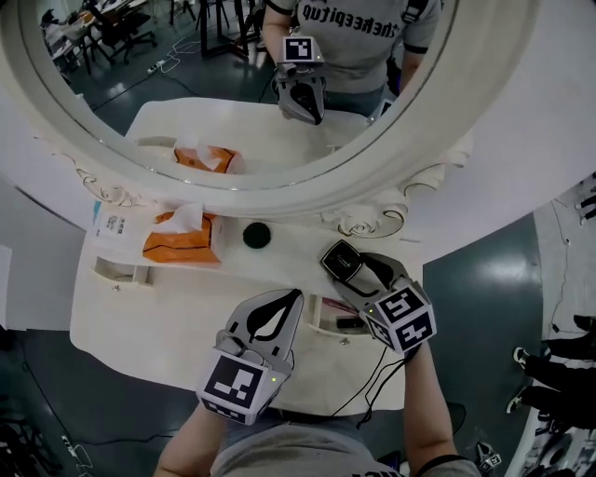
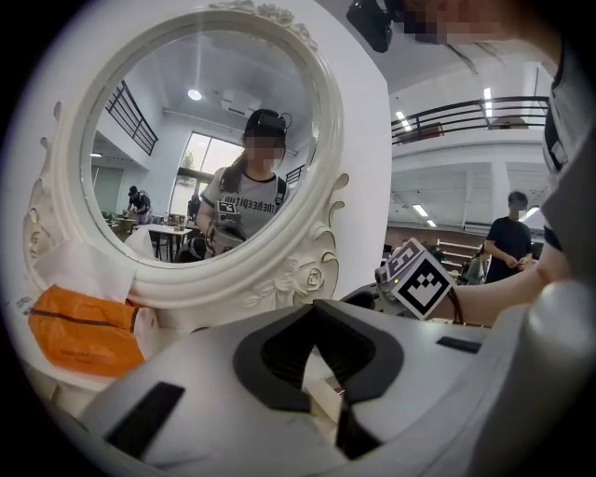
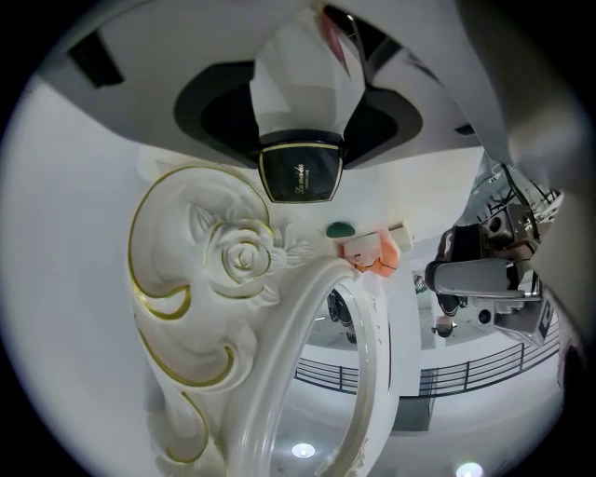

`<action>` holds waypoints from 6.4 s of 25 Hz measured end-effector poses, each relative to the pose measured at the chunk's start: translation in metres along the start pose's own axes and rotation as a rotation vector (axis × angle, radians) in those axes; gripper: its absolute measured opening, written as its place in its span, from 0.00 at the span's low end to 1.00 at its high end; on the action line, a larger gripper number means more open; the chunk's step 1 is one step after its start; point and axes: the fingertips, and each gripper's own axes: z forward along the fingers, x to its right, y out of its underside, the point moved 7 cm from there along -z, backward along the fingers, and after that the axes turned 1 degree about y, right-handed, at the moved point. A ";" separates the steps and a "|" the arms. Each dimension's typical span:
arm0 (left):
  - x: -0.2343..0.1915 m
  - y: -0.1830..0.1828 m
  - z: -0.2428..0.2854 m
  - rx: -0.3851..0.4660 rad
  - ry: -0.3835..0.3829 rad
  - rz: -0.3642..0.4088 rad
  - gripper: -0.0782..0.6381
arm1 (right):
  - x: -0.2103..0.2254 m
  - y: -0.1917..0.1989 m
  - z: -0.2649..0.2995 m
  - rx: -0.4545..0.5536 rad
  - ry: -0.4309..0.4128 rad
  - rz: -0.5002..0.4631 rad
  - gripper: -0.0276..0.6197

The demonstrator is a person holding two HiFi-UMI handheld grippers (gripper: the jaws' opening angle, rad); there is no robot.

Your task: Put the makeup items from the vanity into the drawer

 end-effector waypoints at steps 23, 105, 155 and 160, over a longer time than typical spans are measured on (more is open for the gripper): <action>0.031 -0.004 -0.003 -0.028 0.303 0.078 0.16 | -0.040 0.039 -0.077 0.007 0.226 0.188 0.51; 0.012 0.006 0.002 -0.036 0.429 0.090 0.16 | -0.068 0.074 -0.066 -0.059 0.345 0.411 0.39; 0.075 -0.020 -0.011 0.018 0.577 0.188 0.16 | -0.129 -0.008 -0.180 0.534 0.413 0.323 0.06; 0.073 -0.017 -0.009 0.023 0.573 0.183 0.16 | -0.129 -0.008 -0.179 0.535 0.424 0.305 0.05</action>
